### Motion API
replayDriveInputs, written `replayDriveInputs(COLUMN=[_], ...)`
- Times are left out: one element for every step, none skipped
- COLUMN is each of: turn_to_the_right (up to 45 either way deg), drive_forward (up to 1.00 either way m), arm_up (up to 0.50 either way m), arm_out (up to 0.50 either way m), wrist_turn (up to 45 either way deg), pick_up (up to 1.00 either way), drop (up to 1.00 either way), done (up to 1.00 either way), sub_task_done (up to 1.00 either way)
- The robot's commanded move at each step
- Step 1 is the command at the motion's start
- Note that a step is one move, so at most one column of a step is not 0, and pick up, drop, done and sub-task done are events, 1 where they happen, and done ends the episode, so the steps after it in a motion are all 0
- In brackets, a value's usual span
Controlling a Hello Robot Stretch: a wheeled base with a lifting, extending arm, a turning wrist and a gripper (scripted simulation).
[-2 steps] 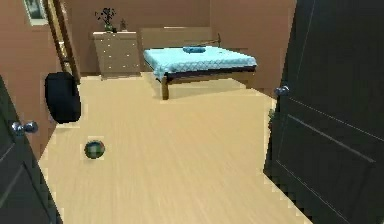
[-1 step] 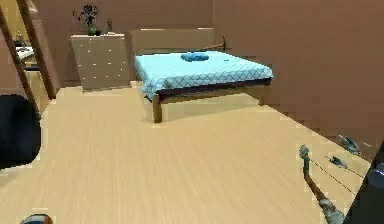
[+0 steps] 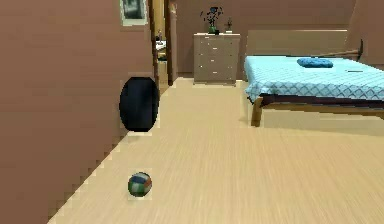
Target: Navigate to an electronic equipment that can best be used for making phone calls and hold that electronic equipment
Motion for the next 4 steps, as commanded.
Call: replayDriveInputs(turn_to_the_right=[0.0,45.0,42.0,0.0], drive_forward=[0.75,0.00,0.00,0.10], arm_up=[0.00,0.00,0.00,0.00], arm_out=[0.00,0.00,0.00,0.00], wrist_turn=[0.0,0.0,0.0,0.0], pick_up=[0.00,0.00,0.00,0.00], drop=[0.00,0.00,0.00,0.00], done=[0.00,0.00,0.00,0.00], sub_task_done=[0.00,0.00,0.00,0.00])
